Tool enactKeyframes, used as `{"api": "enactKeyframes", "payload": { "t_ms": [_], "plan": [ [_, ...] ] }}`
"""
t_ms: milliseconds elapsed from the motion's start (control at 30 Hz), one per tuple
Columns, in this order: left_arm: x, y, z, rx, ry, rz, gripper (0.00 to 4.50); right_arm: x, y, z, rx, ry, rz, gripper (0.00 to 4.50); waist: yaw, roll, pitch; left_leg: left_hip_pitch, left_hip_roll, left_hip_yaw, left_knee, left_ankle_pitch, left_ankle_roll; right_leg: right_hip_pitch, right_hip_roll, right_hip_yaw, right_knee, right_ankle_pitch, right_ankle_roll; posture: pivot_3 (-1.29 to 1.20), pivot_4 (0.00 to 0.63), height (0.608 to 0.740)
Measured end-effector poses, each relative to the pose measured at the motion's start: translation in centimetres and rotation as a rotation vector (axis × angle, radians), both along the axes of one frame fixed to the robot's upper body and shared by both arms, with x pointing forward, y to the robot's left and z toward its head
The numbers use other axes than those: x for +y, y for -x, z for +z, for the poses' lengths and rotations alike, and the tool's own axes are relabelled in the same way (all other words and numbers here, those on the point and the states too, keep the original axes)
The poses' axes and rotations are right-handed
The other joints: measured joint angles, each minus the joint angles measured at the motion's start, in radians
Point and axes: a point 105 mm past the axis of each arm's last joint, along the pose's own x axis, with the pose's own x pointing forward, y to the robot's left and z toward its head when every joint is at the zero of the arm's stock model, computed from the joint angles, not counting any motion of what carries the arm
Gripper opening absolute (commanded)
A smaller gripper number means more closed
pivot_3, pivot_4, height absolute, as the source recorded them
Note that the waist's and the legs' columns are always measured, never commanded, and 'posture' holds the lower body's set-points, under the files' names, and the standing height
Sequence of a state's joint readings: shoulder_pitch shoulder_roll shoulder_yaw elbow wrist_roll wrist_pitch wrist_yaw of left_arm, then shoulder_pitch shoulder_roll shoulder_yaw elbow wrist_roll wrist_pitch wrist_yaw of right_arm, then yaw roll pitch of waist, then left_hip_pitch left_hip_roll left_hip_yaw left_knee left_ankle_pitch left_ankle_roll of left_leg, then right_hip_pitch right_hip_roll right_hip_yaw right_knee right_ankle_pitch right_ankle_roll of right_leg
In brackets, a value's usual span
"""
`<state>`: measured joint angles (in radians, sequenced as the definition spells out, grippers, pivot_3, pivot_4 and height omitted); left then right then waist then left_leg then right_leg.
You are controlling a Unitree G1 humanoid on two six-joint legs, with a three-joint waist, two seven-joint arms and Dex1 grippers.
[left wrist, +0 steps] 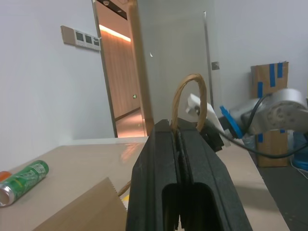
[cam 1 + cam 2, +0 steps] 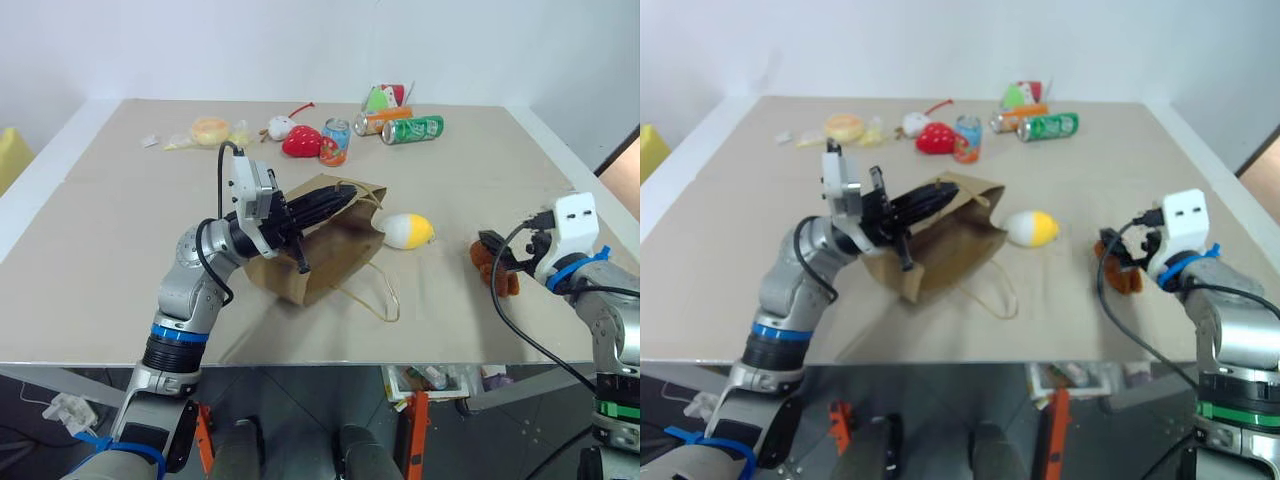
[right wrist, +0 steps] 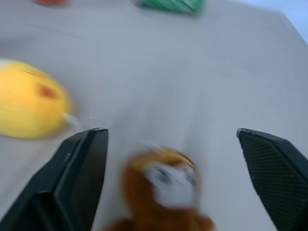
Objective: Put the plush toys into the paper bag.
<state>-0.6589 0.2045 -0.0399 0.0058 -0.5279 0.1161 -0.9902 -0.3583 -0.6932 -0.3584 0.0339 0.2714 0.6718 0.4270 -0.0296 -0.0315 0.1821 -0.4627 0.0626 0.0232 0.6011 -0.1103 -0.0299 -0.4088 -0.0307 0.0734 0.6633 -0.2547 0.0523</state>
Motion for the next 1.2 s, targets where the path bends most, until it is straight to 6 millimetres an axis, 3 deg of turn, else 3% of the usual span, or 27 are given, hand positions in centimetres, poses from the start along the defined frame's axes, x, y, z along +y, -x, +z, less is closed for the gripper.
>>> {"api": "enactKeyframes", "payload": {
  "t_ms": [367, 467, 600, 700, 733, 833, 900, 1000, 1067, 1133, 1200],
  "plan": [
    [0.1, -0.3, -0.1, 0.013, 0.008, 0.005, 0.00, -0.2, 0.5, -3.6, 0.095, -0.064, -0.019, 4.47, -0.003, 0.000, 0.000, 0.000, 0.000, 0.000, 0.000, 0.000, 0.000, 0.001, 0.000, 0.001, 0.000, 0.000, 0.002, 0.00, 0.150, 0.740],
    [0.2, -0.4, -0.1, 0.015, 0.011, 0.009, 0.00, 0.2, 0.3, -5.0, 0.123, -0.111, -0.024, 3.62, -0.003, 0.000, 0.000, 0.001, 0.000, 0.000, 0.000, 0.000, 0.000, 0.002, 0.000, 0.001, 0.000, 0.001, 0.001, 0.00, 0.150, 0.740],
    [0.2, -0.5, -0.2, 0.022, 0.012, 0.010, 0.00, 0.7, 0.0, -5.2, 0.119, -0.123, -0.018, 1.71, -0.003, 0.000, 0.000, 0.001, -0.001, 0.000, 0.002, 0.000, 0.000, 0.003, 0.000, 0.001, 0.000, 0.001, 0.001, 0.00, 0.150, 0.740],
    [0.2, -0.5, -0.2, 0.022, 0.012, 0.011, 0.00, 0.8, -0.1, -5.1, 0.110, -0.120, -0.019, 0.51, -0.002, 0.000, 0.000, 0.001, -0.001, 0.000, 0.002, 0.001, 0.001, 0.003, 0.000, 0.002, 0.000, 0.001, 0.001, 0.00, 0.150, 0.740],
    [0.2, -0.5, -0.2, 0.022, 0.013, 0.010, 0.00, 0.8, -0.2, -5.0, 0.106, -0.121, -0.018, 0.32, -0.003, 0.000, 0.000, 0.001, -0.001, 0.000, 0.002, 0.001, 0.001, 0.003, 0.000, 0.002, 0.000, 0.002, 0.000, 0.00, 0.150, 0.740],
    [0.2, -0.5, -0.2, 0.022, 0.013, 0.009, 0.00, 0.8, -0.2, -4.6, 0.088, -0.161, -0.016, 0.30, -0.003, 0.000, 0.000, 0.001, -0.001, 0.000, 0.002, 0.001, 0.001, 0.002, 0.000, 0.002, 0.000, 0.002, 0.000, 0.00, 0.150, 0.740],
    [0.2, -0.5, -0.2, 0.021, 0.014, 0.010, 0.00, 1.0, -0.6, -3.2, 0.042, -0.248, 0.002, 0.30, -0.003, 0.001, 0.000, 0.001, -0.001, 0.000, 0.002, 0.001, 0.002, 0.002, 0.000, 0.002, 0.000, 0.003, 0.000, 0.00, 0.150, 0.740],
    [0.2, -0.6, -0.2, 0.026, 0.013, 0.012, 0.00, 4.2, 0.1, 1.9, -0.104, -0.378, 0.227, 0.30, -0.008, 0.001, 0.000, 0.001, 0.000, 0.000, 0.000, 0.001, 0.002, 0.002, 0.002, 0.003, 0.000, 0.003, 0.005, 0.00, 0.150, 0.740],
    [0.2, -0.6, -0.3, 0.028, 0.012, 0.011, 0.00, 6.8, 1.5, 4.1, -0.138, -0.374, 0.405, 0.30, -0.008, 0.001, 0.000, 0.001, 0.000, -0.002, -0.002, 0.001, 0.002, 0.001, 0.002, 0.002, 0.000, 0.002, 0.005, 0.00, 0.150, 0.740],
    [0.3, -0.7, -0.3, 0.029, 0.011, 0.013, 0.00, 9.9, 3.8, 4.5, -0.089, -0.319, 0.602, 0.30, -0.007, 0.001, 0.000, 0.001, 0.000, -0.004, -0.002, 0.000, 0.001, 0.002, 0.002, 0.000, 0.000, 0.000, 0.004, 0.00, 0.150, 0.740],
    [0.5, -0.9, -0.3, 0.031, 0.010, 0.020, 0.00, 12.7, 5.4, 3.2, 0.013, -0.268, 0.752, 0.30, -0.006, 0.001, 0.000, 0.000, 0.000, -0.004, -0.002, -0.001, 0.000, 0.002, 0.002, 0.000, 0.000, -0.001, 0.004, 0.00, 0.150, 0.740]
  ]
}}
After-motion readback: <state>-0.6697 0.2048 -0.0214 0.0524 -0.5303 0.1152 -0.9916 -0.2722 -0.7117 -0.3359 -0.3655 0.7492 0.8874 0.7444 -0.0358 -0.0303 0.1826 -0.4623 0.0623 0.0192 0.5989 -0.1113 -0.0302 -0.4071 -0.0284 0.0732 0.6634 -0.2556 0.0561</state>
